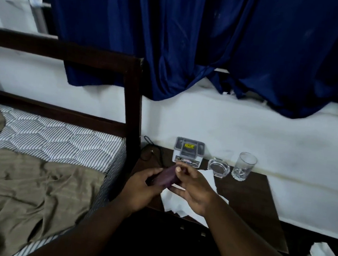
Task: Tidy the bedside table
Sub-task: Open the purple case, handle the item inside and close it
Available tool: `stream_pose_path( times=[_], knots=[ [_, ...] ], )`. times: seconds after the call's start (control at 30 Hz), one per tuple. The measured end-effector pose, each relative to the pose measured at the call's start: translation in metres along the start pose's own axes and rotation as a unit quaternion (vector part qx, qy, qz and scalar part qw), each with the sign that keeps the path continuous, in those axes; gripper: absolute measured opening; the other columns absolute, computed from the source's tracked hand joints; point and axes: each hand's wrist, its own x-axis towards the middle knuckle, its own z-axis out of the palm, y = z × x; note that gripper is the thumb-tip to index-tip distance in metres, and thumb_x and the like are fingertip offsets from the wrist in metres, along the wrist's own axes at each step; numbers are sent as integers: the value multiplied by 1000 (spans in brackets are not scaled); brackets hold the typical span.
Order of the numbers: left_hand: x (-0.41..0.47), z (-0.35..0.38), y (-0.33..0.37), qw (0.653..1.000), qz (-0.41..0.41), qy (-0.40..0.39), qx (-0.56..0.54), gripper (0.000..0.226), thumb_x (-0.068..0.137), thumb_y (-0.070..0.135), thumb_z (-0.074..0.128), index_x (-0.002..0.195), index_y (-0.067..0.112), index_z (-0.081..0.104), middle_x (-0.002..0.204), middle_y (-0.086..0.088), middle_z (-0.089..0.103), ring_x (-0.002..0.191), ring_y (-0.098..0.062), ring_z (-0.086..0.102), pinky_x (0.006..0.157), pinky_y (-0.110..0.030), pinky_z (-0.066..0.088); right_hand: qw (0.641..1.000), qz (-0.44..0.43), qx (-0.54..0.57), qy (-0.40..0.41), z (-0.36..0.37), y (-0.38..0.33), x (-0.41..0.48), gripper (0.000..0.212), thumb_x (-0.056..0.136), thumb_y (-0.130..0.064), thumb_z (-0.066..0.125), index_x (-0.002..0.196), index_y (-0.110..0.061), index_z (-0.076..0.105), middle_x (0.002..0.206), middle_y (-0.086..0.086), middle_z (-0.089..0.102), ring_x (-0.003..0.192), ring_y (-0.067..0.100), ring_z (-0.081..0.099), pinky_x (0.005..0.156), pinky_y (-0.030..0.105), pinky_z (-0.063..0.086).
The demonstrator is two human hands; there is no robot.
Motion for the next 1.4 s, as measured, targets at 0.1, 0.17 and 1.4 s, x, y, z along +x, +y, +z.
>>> stream_pose_path(
  times=[0.1,0.17,1.4],
  knots=[
    [2,9,24,998,41,-38,10,42,70,26,72,109,44,69,104,28,76,94,17,66,86,-10,50,999,-36,33,-24,-18,-13,-24,31,93,-8,68,123,-12,63,118,10,68,106,26,69,90,43,60],
    [5,17,37,995,77,-57,22,43,74,25,75,114,41,72,108,26,76,101,8,69,94,-18,53,996,-67,45,-22,-28,-23,-41,38,83,-8,74,120,-11,65,113,8,70,102,23,71,87,39,61],
    [-14,62,139,905,347,-48,242,50,97,52,59,144,35,54,130,16,67,120,0,61,101,-28,50,957,-203,197,60,-66,-60,-139,40,96,-2,63,135,-3,57,123,18,67,119,35,63,75,25,60]
  ],
)
